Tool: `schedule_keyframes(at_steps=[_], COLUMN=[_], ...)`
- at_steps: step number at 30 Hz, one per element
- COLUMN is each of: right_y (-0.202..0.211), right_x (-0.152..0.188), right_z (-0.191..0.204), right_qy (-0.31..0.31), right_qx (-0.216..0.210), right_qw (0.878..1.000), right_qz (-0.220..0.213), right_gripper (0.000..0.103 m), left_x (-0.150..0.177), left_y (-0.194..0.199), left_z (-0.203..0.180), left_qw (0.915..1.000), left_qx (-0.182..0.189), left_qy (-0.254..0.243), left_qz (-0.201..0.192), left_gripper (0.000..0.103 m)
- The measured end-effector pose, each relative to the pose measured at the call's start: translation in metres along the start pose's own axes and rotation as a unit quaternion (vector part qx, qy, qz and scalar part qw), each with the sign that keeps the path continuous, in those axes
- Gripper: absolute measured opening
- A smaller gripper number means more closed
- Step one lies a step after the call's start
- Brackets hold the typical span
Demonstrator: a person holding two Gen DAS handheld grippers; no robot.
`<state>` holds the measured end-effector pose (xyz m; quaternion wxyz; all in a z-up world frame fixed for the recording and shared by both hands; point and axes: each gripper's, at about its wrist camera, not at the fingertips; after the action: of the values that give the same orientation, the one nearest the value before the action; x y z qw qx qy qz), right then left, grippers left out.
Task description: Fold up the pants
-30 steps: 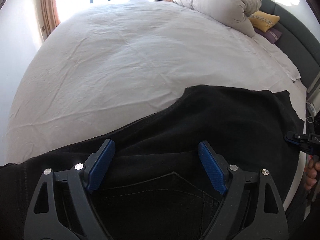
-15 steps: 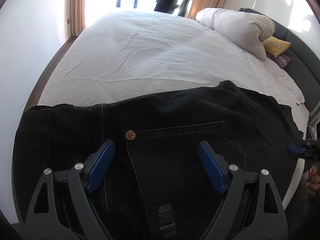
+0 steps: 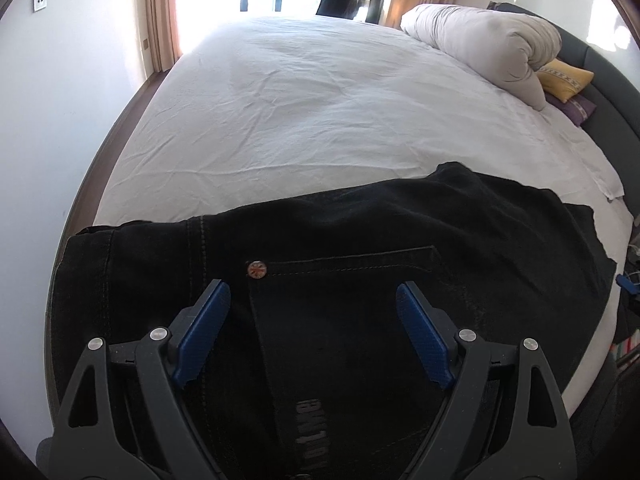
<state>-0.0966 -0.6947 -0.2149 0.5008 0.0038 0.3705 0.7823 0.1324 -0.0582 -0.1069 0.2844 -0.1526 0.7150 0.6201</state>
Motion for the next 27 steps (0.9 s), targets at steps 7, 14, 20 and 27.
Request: schedule_keyframes(at_steps=[7,14,20,27], right_y=[-0.039,0.041,0.045,0.042], right_x=[-0.027,-0.033,-0.021,-0.024], right_z=[-0.062,-0.129,-0.134,-0.131], right_qy=[-0.106,-0.176,-0.187,-0.194], right_qx=[-0.038,0.063,0.001,-0.003], right_qw=[0.994,0.976,0.977,0.977], right_qz=[-0.007,-0.109,-0.102,-0.083], right_gripper=[0.035,0.046,0.073,0.075], left_x=[-0.005,-0.007,-0.016,-0.017], left_y=[-0.018,-0.018,-0.019,-0.027], left_z=[-0.021,-0.029,-0.056,-0.065], left_qw=[0.999,0.9992,0.998,0.9964], left_qx=[-0.011,-0.004,0.047,0.071], left_qy=[-0.024,-0.012,-0.01,0.006], left_qz=[0.037,0.037,0.042,0.046], left_gripper=[0.085,0.085,0.089,0.099])
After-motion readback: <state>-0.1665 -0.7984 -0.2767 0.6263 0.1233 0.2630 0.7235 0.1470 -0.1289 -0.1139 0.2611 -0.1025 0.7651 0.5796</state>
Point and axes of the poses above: each gripper's, at about its wrist camera, not at the fingertips, and y roughly against the way its jaws point, z to its left, x to its underside, and after that the axes turned 4 degrees about -x, right-handed
